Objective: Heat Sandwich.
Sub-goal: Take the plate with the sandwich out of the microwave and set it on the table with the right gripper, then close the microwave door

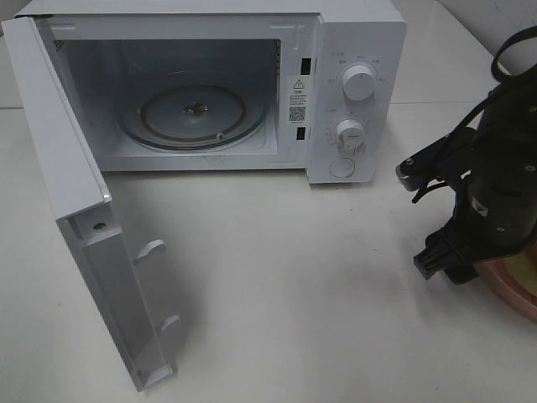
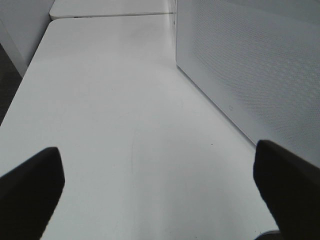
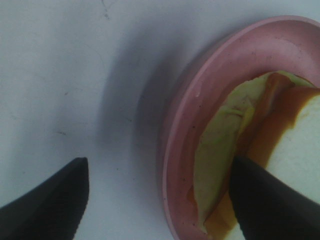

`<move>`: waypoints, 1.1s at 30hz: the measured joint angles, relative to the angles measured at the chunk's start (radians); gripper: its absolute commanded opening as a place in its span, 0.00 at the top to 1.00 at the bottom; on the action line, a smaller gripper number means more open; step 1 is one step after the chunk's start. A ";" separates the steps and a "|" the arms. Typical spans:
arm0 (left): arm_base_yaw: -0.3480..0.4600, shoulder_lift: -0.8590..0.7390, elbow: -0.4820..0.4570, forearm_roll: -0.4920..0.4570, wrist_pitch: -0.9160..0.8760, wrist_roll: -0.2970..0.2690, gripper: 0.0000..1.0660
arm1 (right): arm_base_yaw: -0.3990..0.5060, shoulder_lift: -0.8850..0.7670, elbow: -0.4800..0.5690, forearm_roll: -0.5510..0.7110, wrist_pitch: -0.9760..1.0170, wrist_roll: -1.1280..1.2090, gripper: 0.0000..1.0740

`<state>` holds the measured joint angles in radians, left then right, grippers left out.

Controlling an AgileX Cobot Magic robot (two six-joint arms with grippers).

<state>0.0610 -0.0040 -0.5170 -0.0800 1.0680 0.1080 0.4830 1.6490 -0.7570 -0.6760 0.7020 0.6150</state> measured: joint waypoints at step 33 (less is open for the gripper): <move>0.000 0.000 0.000 0.000 0.000 0.000 0.08 | 0.000 -0.642 0.001 0.396 0.214 -0.396 0.30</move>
<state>0.0610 -0.0040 -0.5170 -0.0800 1.0680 0.1080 0.4830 1.0070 -0.7560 -0.2800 0.9160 0.2190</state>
